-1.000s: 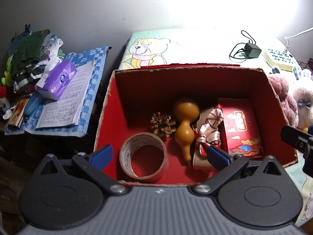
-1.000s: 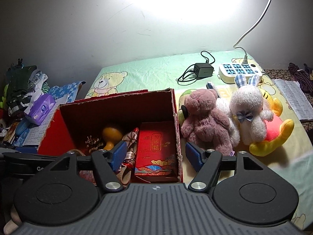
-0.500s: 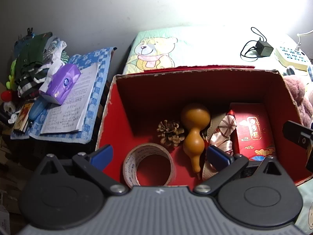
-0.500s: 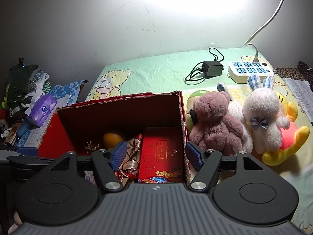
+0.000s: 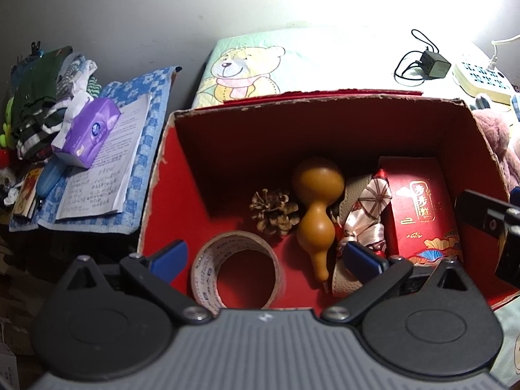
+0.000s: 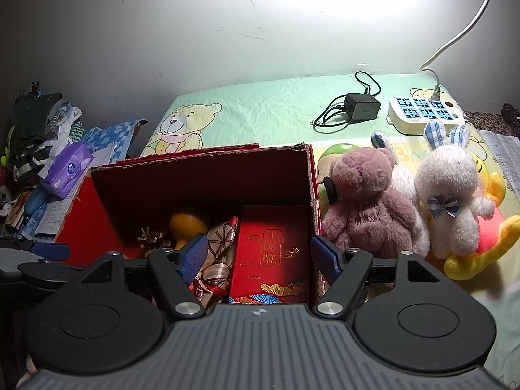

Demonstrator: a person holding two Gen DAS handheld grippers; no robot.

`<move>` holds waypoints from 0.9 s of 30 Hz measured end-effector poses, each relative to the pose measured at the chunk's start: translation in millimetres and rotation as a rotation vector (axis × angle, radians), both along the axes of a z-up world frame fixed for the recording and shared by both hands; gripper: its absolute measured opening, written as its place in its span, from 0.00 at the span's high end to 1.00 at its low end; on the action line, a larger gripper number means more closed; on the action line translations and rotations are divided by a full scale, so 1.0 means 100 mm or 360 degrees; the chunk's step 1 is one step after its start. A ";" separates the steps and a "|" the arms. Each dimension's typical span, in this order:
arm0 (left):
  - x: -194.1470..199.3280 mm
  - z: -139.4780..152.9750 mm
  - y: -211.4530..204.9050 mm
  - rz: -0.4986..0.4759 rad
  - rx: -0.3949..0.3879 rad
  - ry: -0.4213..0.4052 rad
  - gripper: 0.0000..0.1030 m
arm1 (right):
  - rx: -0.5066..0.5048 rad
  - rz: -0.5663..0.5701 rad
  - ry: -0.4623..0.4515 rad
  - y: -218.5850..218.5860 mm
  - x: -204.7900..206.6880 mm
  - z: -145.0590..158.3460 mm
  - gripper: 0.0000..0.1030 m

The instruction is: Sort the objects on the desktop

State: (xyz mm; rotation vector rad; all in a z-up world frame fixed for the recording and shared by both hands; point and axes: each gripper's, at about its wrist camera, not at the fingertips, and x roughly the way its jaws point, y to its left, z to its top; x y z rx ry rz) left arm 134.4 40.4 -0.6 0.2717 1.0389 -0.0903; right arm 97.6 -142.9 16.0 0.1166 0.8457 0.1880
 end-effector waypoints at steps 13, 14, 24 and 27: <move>0.10 -0.05 0.09 0.0033 -0.0007 0.0024 0.01 | -0.0010 0.0043 0.0026 0.11 0.10 -0.05 0.32; 0.10 -0.05 0.10 0.0035 -0.0008 0.0026 0.01 | -0.0012 0.0039 0.0034 0.11 0.10 -0.06 0.33; 0.12 -0.08 0.09 0.0021 -0.0002 0.0036 0.01 | -0.0083 -0.0026 0.0065 0.10 0.13 -0.13 0.34; 0.13 -0.09 0.08 0.0015 -0.0002 0.0040 0.01 | -0.0080 -0.0032 0.0072 0.10 0.14 -0.14 0.35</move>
